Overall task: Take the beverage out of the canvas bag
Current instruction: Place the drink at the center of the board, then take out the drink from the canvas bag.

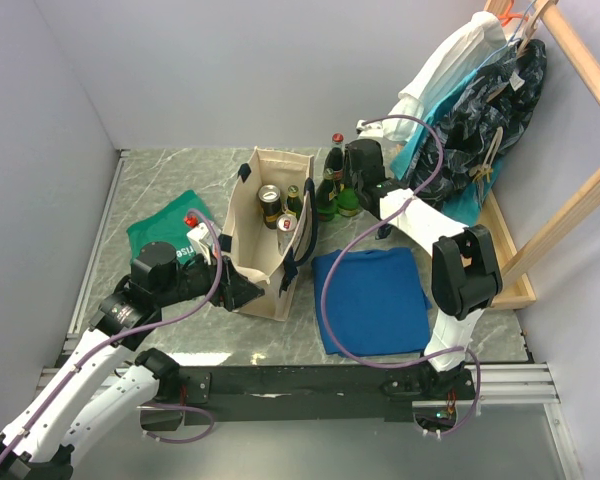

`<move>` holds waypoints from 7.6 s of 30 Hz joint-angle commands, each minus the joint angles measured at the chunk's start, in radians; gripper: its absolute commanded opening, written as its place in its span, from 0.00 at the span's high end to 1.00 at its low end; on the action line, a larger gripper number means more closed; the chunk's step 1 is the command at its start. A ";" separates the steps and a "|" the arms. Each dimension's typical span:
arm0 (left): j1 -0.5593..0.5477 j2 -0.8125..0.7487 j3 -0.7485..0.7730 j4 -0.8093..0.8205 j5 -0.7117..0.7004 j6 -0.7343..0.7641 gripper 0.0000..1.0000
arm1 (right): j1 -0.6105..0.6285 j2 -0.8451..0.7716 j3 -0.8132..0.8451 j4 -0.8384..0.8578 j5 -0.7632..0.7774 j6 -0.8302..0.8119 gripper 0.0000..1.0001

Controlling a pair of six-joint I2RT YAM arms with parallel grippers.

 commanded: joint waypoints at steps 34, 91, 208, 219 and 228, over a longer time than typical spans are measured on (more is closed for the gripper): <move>-0.007 0.050 -0.018 -0.001 0.120 0.025 0.21 | 0.322 -0.242 0.417 -0.485 -0.288 -0.079 0.23; -0.027 0.076 -0.021 0.005 0.170 0.035 0.20 | 0.445 -0.098 0.296 -0.797 -0.056 0.221 0.26; -0.102 0.162 -0.002 -0.044 0.114 0.029 0.27 | 0.408 0.257 0.467 -0.712 -0.054 0.196 0.80; -0.102 0.167 -0.002 -0.039 0.112 0.029 0.27 | 0.408 0.186 0.483 -0.702 -0.088 0.169 1.00; -0.102 0.156 -0.005 -0.036 0.105 0.025 0.27 | 0.407 0.145 0.537 -0.731 -0.097 0.152 1.00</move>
